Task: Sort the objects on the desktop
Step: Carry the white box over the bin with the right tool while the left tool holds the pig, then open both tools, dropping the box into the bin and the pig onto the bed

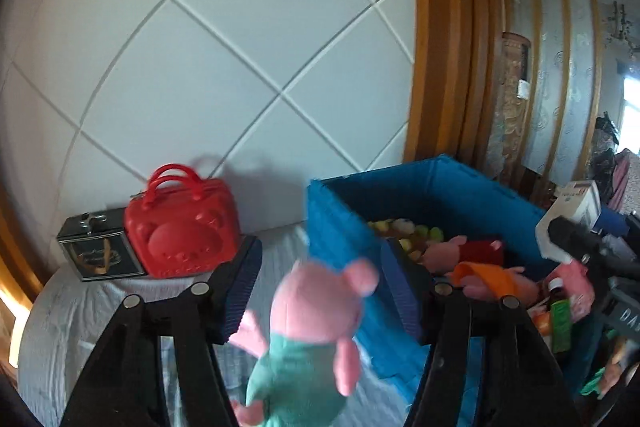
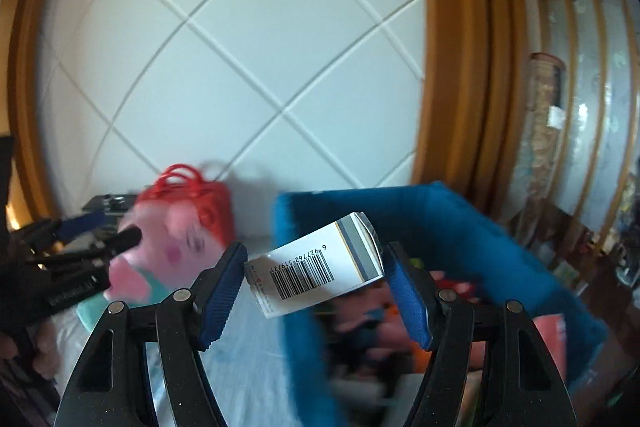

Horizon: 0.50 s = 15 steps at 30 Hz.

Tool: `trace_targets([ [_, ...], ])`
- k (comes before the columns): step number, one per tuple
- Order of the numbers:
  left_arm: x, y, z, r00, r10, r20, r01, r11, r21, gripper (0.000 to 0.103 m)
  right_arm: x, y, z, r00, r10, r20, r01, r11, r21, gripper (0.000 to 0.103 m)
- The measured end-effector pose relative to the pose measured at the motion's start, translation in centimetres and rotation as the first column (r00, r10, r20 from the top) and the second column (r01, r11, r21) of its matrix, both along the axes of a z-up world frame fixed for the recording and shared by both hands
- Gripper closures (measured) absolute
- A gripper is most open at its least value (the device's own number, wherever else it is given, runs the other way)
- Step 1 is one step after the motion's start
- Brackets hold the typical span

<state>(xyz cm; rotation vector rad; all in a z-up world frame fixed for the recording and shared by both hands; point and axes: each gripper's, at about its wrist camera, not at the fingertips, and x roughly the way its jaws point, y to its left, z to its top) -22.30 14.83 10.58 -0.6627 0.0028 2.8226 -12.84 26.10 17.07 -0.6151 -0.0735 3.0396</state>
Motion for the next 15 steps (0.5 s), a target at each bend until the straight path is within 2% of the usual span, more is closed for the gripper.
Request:
trace_targets([
  [3,-1.2,7.5,1.2,1.000,-0.031,0.003,0.031,0.999,-0.006,0.042,-0.7,6.6,-0.5,0.999,-0.023,0.038,0.024,1.000,-0.009,0.033],
  [5,-1.9,10.8,0.6,0.998,-0.042,0.039,0.043,0.999,-0.006,0.042,-1.3,9.2,-1.2,0.997,-0.024,0.069,0.025,1.000,-0.010,0.033],
  [7,-2.1,13.6,-0.7,0.996,-0.045,0.081,0.048,0.998,-0.036,0.042,-2.0,11.8,-2.4,0.994,-0.028,0.107,0.030,0.999,-0.018,0.033],
  [9,-2.1,15.2,-2.2,0.994,-0.020,0.105,0.029,0.996,-0.089,0.042,-2.7,13.9,-3.8,0.989,-0.007,0.147,0.013,0.999,-0.036,0.033],
  [12,-1.8,16.0,-3.7,0.990,0.011,0.144,0.006,0.993,-0.116,0.041,-3.1,15.7,-5.9,0.981,0.006,0.196,0.003,0.999,-0.045,0.032],
  [13,-1.4,16.1,-4.1,0.988,0.020,0.152,-0.002,0.993,-0.120,0.038,-3.2,16.0,-6.6,0.978,0.010,0.210,0.001,0.999,-0.052,0.032],
  [14,-1.0,15.7,-4.4,0.988,0.036,0.151,-0.018,0.992,-0.124,0.034,-3.3,16.3,-7.5,0.974,0.010,0.226,0.004,0.998,-0.061,0.025],
  [15,-0.4,14.7,-4.7,0.988,0.051,0.142,-0.033,0.992,-0.125,0.026,-3.5,16.6,-8.0,0.972,0.009,0.234,0.006,0.998,-0.065,0.011],
])
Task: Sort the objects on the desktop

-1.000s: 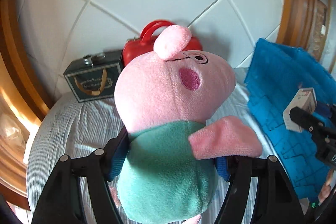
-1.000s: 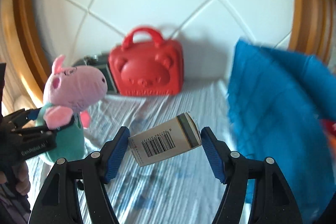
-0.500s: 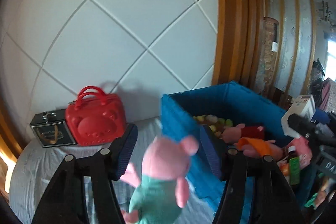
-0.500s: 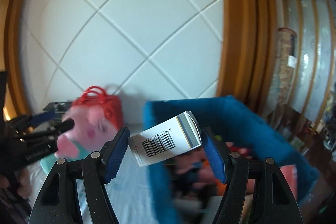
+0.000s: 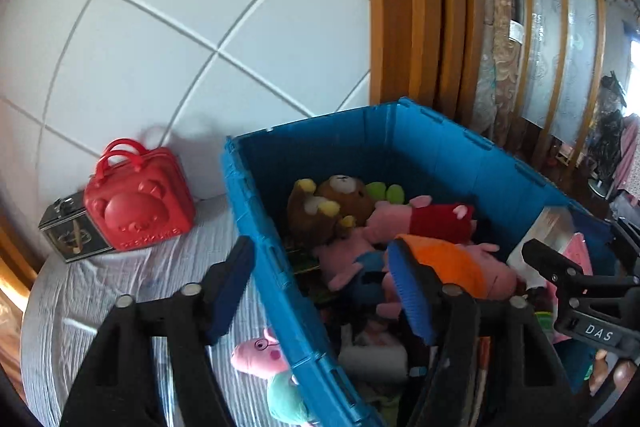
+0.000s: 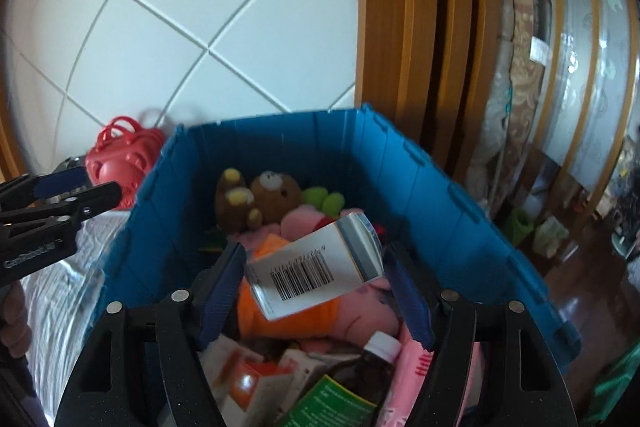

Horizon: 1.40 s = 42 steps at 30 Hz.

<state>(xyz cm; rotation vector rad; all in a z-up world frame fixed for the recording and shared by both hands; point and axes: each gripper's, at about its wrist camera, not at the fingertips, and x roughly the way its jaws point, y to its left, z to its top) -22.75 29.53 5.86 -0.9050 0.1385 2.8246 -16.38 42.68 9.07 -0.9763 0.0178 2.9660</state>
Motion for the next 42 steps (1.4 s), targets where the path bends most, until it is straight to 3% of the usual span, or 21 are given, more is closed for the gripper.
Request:
trace_targets([
  [2,1.0,-1.4,-0.2,0.999,0.028,-0.029,-0.028,1.000,0.000,0.019,0.2,-0.2,-0.5,1.000,-0.006,0.006,0.006,1.000,0.002,0.000],
  [4,2.0,-3.3,-0.3,0.997,0.066,-0.051,-0.066,0.998,0.002,0.011,0.5,-0.7,-0.6,1.000,-0.008,0.006,0.008,1.000,0.006,0.000],
  [9,3.5,-8.9,-1.5,0.989,0.142,-0.049,-0.141,0.990,0.023,0.009,2.6,-4.1,0.1,0.999,0.032,-0.033,-0.033,0.999,-0.019,0.000],
  [13,4.7,-14.4,-4.1,0.981,0.193,-0.001,-0.193,0.981,0.005,0.009,4.9,-10.1,0.7,0.990,0.121,-0.077,-0.125,0.991,-0.053,0.000],
  [19,5.7,-21.8,-9.5,0.973,0.202,0.111,-0.199,0.979,-0.040,0.009,8.0,-19.7,-0.4,0.975,0.188,-0.116,-0.196,0.979,-0.060,0.000],
  [20,5.9,-23.0,-10.5,0.972,0.199,0.125,-0.195,0.980,-0.046,0.009,8.3,-21.3,-0.9,0.975,0.192,-0.113,-0.198,0.979,-0.049,0.001],
  [23,5.9,-25.2,-12.6,0.968,0.188,0.167,-0.181,0.982,-0.056,0.009,9.1,-25.0,-3.2,0.977,0.197,-0.079,-0.202,0.978,-0.060,0.017],
  [24,5.9,-25.7,-13.3,0.967,0.180,0.180,-0.171,0.983,-0.061,0.009,9.2,-25.6,-3.9,0.978,0.199,-0.066,-0.203,0.977,-0.070,0.017],
  [31,5.2,-26.9,-17.8,0.970,0.095,0.226,-0.077,0.993,-0.084,0.009,9.6,-28.2,-9.1,0.983,0.185,0.006,-0.183,0.979,-0.094,0.018],
  [36,2.6,-26.0,-21.4,0.959,-0.071,0.273,0.102,0.990,-0.101,0.009,9.5,-28.4,-13.5,0.992,0.090,0.090,-0.077,0.988,-0.135,0.018],
  [38,0.8,-25.5,-22.8,0.944,-0.160,0.287,0.195,0.976,-0.096,0.009,9.2,-28.6,-14.9,0.992,0.035,0.119,-0.020,0.992,-0.128,0.018],
  [41,-2.5,-24.4,-25.4,0.902,-0.304,0.306,0.349,0.932,-0.104,0.009,8.6,-29.0,-17.9,0.981,-0.103,0.166,0.127,0.982,-0.140,0.017],
  [42,-3.6,-23.9,-26.3,0.878,-0.358,0.317,0.408,0.907,-0.104,0.009,8.3,-29.2,-19.1,0.973,-0.144,0.182,0.174,0.971,-0.162,0.017],
])
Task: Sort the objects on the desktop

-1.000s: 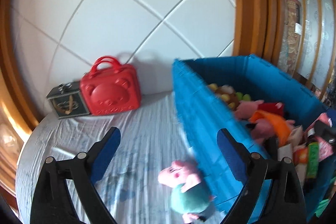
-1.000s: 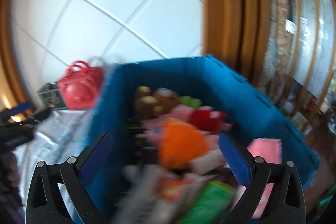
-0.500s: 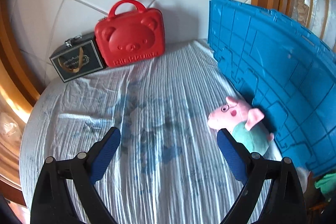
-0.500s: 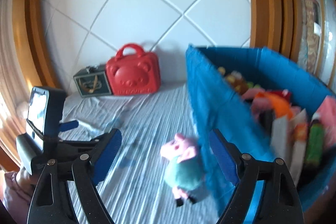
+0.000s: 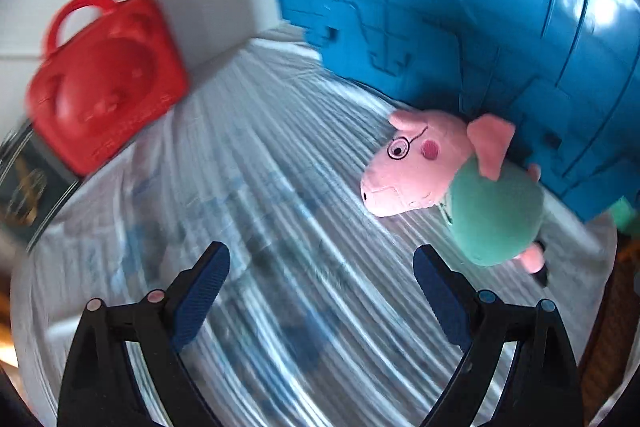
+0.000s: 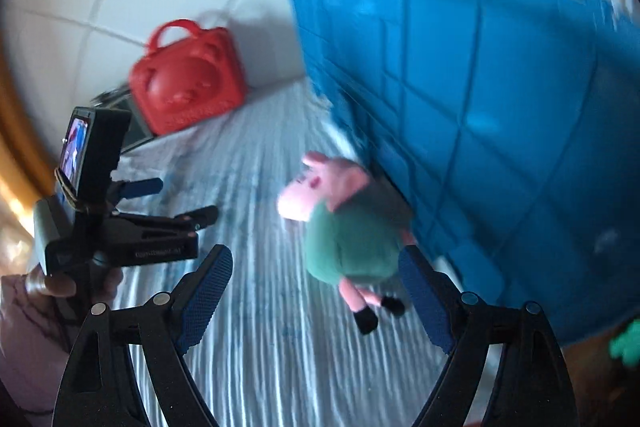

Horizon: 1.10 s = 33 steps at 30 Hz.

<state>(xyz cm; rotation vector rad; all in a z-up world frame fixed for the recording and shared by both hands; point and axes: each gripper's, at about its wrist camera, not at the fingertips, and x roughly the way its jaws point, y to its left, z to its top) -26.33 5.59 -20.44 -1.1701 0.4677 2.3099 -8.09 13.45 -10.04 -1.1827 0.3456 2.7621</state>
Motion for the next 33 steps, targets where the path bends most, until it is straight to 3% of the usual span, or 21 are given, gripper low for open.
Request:
trace_targets([
  [5,-3.7,1.8,-3.8,0.969,-0.246,0.033,0.246,0.969,0.017,0.009,-2.6,0.4,-5.5,0.979,-0.188,0.074,0.193,0.979,-0.061,0.016],
  [9,-5.8,3.8,-6.3,0.923,-0.381,0.059,0.376,0.924,0.071,0.009,-4.2,2.0,-8.3,0.941,-0.331,0.070,0.336,0.937,-0.096,0.002],
  [11,-6.2,4.9,-7.2,0.890,-0.451,0.062,0.445,0.891,0.092,0.009,-4.9,2.4,-9.6,0.918,-0.389,0.079,0.396,0.914,-0.093,0.000],
  [15,-6.0,7.0,-8.4,0.830,-0.557,0.006,0.556,0.830,0.043,0.009,-5.3,2.8,-11.5,0.892,-0.441,0.096,0.451,0.883,-0.128,0.000],
  [18,-6.1,8.2,-8.7,0.792,-0.611,-0.001,0.610,0.791,0.048,0.009,-6.5,3.1,-12.3,0.888,-0.444,0.121,0.457,0.881,-0.121,0.000],
  [24,-6.2,10.5,-9.0,0.740,-0.673,0.001,0.672,0.738,0.067,0.009,-7.9,4.7,-13.0,0.888,-0.446,0.110,0.458,0.879,-0.132,0.000],
  [26,-5.9,10.8,-8.8,0.719,-0.695,0.005,0.691,0.716,0.100,0.022,-8.2,4.9,-12.7,0.891,-0.439,0.115,0.451,0.885,-0.117,0.002],
  [27,-5.7,11.1,-8.8,0.721,-0.693,-0.001,0.690,0.718,0.089,0.028,-8.4,4.9,-12.8,0.894,-0.433,0.120,0.445,0.890,-0.102,0.011],
  [29,-5.7,11.2,-8.7,0.726,-0.687,-0.011,0.686,0.723,0.085,0.034,-8.5,4.9,-12.8,0.896,-0.427,0.126,0.437,0.897,-0.071,0.017],
  [33,-5.1,10.0,-7.9,0.730,-0.683,-0.010,0.681,0.725,0.103,0.037,-7.9,4.4,-12.2,0.906,-0.406,0.120,0.416,0.907,-0.067,0.024],
])
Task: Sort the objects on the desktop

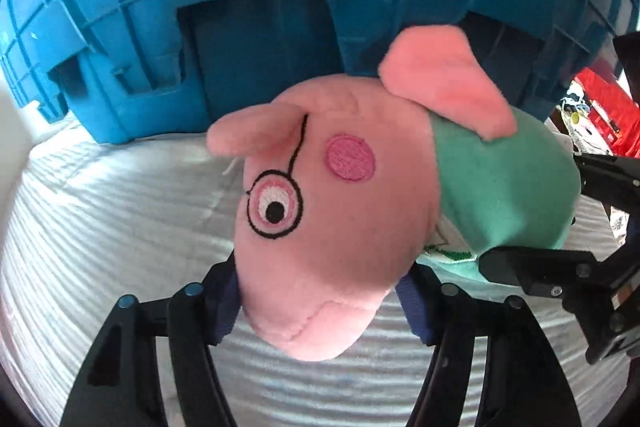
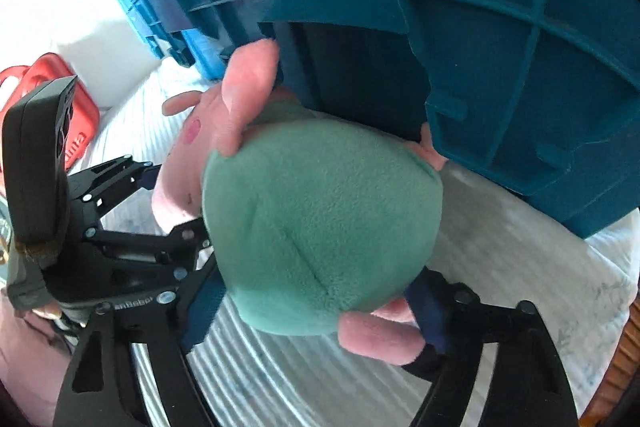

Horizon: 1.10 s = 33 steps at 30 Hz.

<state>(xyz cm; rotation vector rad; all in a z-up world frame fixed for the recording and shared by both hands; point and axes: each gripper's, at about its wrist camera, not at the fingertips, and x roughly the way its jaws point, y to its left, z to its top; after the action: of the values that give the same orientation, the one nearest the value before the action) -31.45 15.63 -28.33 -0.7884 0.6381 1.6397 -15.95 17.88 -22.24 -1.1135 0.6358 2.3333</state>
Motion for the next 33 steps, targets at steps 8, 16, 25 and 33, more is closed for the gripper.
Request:
trace_targets([
  [8,2.0,-6.2,4.7,0.997,0.065,-0.046,-0.063,0.997,0.047,0.037,1.2,-3.5,3.8,0.994,0.097,-0.045,-0.096,0.995,0.035,0.024],
  [16,2.1,-13.3,14.0,0.972,0.199,-0.124,-0.184,0.975,0.124,0.037,1.0,-7.4,11.3,0.964,0.223,-0.144,-0.210,0.973,0.099,0.024],
  [25,4.8,-17.5,25.3,0.925,0.305,-0.225,-0.246,0.935,0.257,0.037,1.9,-9.1,22.6,0.909,0.336,-0.246,-0.288,0.934,0.213,0.024],
  [33,6.0,-15.1,32.3,0.895,0.355,-0.269,-0.253,0.902,0.350,0.037,3.6,-8.8,29.3,0.880,0.373,-0.294,-0.284,0.910,0.302,0.024],
])
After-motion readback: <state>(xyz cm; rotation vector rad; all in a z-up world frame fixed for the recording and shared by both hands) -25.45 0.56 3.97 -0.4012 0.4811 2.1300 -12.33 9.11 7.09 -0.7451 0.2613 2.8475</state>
